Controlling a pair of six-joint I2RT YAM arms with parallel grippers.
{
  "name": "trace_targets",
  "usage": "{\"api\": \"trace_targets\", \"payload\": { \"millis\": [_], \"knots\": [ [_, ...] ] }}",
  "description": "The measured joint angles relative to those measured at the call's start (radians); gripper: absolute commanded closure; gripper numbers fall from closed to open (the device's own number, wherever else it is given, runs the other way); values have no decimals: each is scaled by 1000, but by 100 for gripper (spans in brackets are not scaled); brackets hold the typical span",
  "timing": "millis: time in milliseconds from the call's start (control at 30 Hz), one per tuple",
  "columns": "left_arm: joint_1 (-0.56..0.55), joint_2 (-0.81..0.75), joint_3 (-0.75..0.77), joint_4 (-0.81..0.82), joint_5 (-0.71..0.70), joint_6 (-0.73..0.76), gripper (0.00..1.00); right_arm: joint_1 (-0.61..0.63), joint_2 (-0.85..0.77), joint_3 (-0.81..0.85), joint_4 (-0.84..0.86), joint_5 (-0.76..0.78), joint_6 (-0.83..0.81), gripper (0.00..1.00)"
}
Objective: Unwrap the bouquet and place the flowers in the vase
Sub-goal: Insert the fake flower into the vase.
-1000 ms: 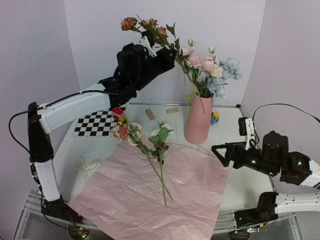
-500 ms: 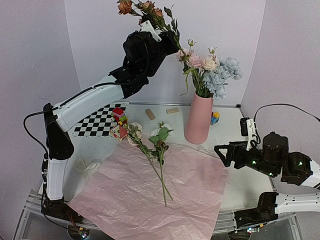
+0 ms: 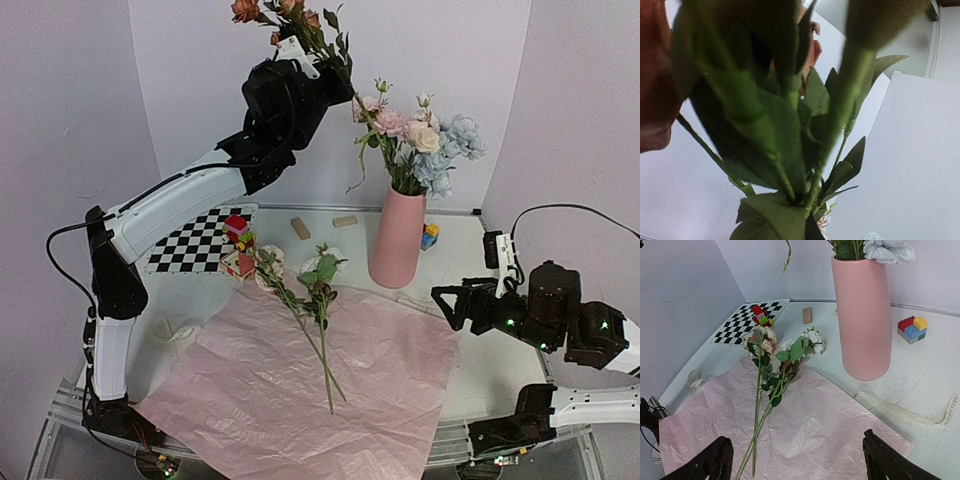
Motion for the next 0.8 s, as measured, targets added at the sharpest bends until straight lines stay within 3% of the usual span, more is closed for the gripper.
{"api": "trace_targets", "payload": {
  "millis": [300, 800],
  "knots": [
    [2, 59, 48, 29, 58, -62, 100, 0, 0, 0, 0, 3, -2, 9],
    [2, 115, 7, 33, 110, -116, 100, 0, 0, 0, 0, 3, -1, 9]
  ]
}}
